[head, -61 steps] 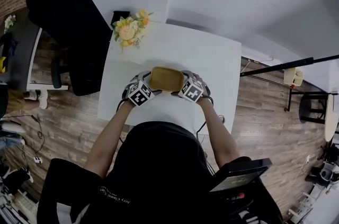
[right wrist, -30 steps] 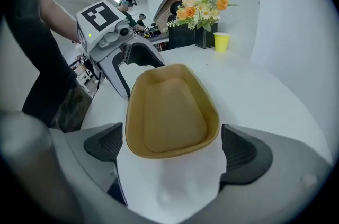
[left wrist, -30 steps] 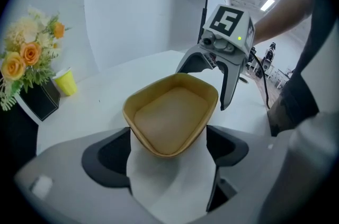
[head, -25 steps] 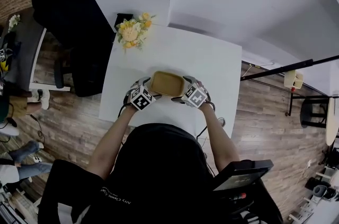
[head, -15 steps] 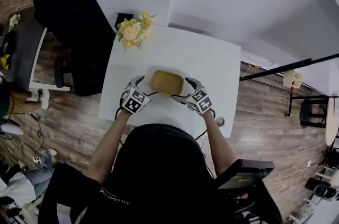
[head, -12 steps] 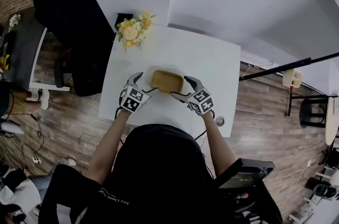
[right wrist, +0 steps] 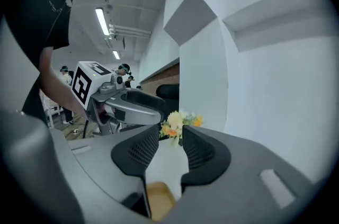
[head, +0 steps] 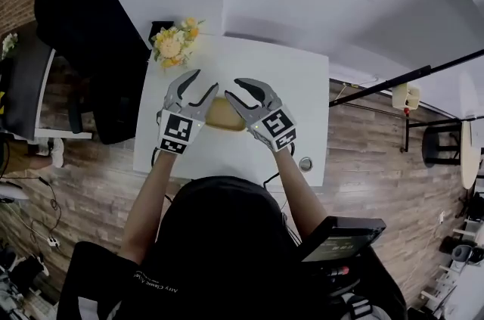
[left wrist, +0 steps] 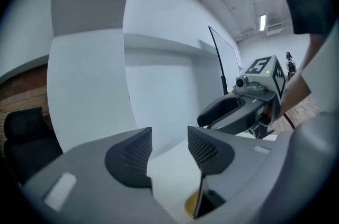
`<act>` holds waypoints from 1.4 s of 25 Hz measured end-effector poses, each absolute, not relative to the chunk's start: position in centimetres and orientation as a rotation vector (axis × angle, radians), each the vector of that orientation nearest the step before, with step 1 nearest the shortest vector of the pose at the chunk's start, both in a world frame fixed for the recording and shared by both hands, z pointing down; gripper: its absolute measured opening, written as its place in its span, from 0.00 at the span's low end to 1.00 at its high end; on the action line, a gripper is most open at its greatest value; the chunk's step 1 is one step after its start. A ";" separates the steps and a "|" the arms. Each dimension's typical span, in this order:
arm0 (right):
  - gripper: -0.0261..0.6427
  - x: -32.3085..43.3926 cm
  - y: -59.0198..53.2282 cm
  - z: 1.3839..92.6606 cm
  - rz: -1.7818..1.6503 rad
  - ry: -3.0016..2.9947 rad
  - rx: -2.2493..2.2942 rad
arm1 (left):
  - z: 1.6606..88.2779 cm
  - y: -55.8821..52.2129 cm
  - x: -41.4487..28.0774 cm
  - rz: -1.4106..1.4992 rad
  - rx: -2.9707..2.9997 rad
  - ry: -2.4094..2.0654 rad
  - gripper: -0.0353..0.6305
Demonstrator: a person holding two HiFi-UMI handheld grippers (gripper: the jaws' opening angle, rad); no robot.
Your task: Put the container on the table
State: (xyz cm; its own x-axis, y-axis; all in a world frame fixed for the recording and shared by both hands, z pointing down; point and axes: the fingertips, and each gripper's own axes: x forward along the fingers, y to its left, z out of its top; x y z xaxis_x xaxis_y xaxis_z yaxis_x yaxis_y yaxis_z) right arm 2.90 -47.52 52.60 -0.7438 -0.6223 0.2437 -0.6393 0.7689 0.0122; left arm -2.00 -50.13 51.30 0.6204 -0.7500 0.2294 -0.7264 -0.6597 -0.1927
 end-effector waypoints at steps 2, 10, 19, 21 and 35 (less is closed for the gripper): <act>0.22 2.3 -47.5 49.7 0.018 -2.761 1.003 | 48.0 -50.0 -1.9 -0.368 -2.693 1.263 0.33; 0.08 1.9 -46.0 42.4 -0.289 -2.722 1.146 | 41.9 -48.2 -1.9 -0.218 -2.598 1.287 0.21; 0.16 1.4 -43.7 43.6 -0.180 -2.800 1.141 | 43.2 -45.6 -2.1 -0.202 -2.624 1.286 0.05; 0.08 1.1 -42.6 44.4 -0.165 -2.801 1.095 | 43.5 -44.9 -2.1 -0.200 -2.634 1.298 0.05; 0.06 2.4 -39.1 48.2 0.009 -2.760 1.110 | 48.1 -40.8 -2.0 -0.275 -2.772 1.250 0.05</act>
